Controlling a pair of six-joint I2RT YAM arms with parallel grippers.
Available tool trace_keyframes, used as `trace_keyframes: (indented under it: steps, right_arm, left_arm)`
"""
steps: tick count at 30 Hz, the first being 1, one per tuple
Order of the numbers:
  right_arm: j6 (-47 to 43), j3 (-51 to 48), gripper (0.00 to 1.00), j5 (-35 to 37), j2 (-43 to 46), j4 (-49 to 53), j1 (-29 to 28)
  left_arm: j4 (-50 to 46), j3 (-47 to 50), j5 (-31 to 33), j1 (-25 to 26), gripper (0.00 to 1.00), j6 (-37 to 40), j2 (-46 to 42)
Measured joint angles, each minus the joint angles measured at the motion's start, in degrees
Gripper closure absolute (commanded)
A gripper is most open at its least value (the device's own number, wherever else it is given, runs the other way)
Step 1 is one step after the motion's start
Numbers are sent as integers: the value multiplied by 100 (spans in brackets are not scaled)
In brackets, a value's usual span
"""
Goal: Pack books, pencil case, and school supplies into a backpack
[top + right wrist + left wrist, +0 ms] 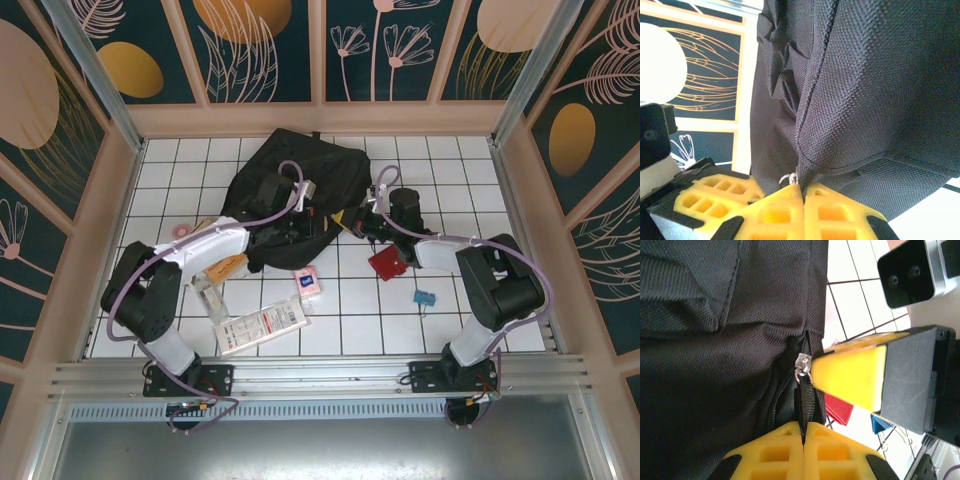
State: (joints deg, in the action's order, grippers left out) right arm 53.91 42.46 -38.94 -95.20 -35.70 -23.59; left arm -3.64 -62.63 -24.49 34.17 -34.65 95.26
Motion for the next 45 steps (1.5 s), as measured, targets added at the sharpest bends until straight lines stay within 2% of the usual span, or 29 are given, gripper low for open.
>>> trace_keyframes:
  steps: [20,22,24,27,30,37,43,45]
  right_arm:
    - [-372,271,100,302,46,654,24]
    - [-439,308,100,286,46,688,22]
    - [-514,345,100,286,46,734,-7]
    - [-605,387,100,343,46,820,-61]
    - [-627,387,100,398,46,872,-68]
    - [-625,367,100,446,46,874,-74]
    - [-629,354,100,468,66,907,-74]
    - [-643,354,100,470,85,914,-74]
  left_arm:
    - [-289,481,262,-173,100,146,-546]
    - [-295,476,243,-184,94,164,-549]
    - [-358,424,225,-195,84,184,-542]
    - [-525,177,223,-219,82,208,-470]
    - [-564,-216,201,-260,73,208,-317]
    - [-492,-850,-42,-275,68,87,101]
    - [-446,-855,-188,-275,49,-15,240]
    - [-426,-855,-186,-275,48,-20,240]
